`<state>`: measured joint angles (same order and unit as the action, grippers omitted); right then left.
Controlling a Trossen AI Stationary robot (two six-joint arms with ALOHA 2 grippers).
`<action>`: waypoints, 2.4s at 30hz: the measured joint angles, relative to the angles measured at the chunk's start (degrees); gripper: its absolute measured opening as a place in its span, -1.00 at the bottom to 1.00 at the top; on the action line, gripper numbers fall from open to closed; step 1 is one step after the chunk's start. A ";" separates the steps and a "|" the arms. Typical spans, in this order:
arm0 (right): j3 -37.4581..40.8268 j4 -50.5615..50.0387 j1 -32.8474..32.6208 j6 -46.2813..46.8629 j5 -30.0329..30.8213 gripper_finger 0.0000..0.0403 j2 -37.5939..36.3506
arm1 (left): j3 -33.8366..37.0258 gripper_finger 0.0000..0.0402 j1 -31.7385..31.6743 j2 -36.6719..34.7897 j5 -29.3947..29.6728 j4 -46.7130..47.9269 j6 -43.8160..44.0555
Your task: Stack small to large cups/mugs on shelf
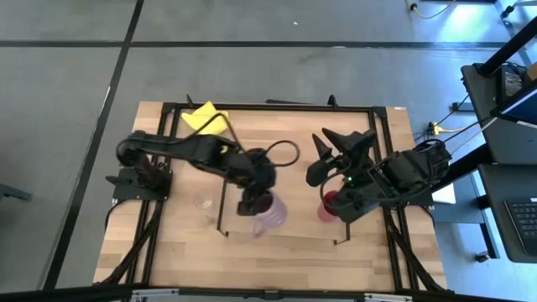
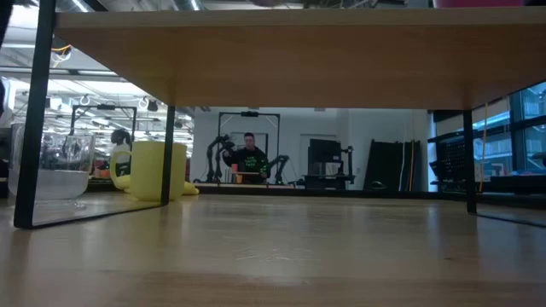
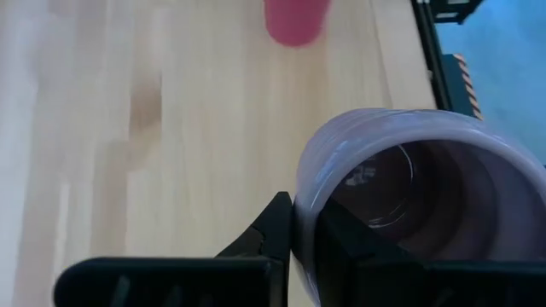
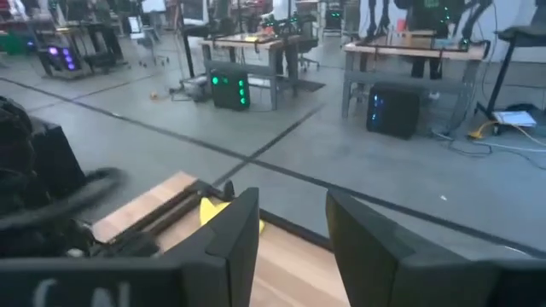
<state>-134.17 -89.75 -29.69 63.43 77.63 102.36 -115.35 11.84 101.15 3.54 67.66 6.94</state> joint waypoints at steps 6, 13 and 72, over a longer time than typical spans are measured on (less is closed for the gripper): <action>-0.02 -0.32 0.42 0.63 -2.43 -0.31 -1.09 | -8.65 -0.90 -2.63 7.86 -1.61 0.68 -1.59; -0.02 -0.27 0.43 -0.31 -4.32 -0.31 -1.81 | -9.77 -0.90 -4.19 13.18 -2.61 4.71 -1.26; -0.02 -0.27 0.43 -2.37 -5.86 -0.31 -1.87 | -12.33 -0.67 -4.07 14.11 -3.58 0.04 -1.36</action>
<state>-134.19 -90.02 -29.26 61.05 71.77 100.49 -127.68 7.77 115.26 -0.04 67.70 5.58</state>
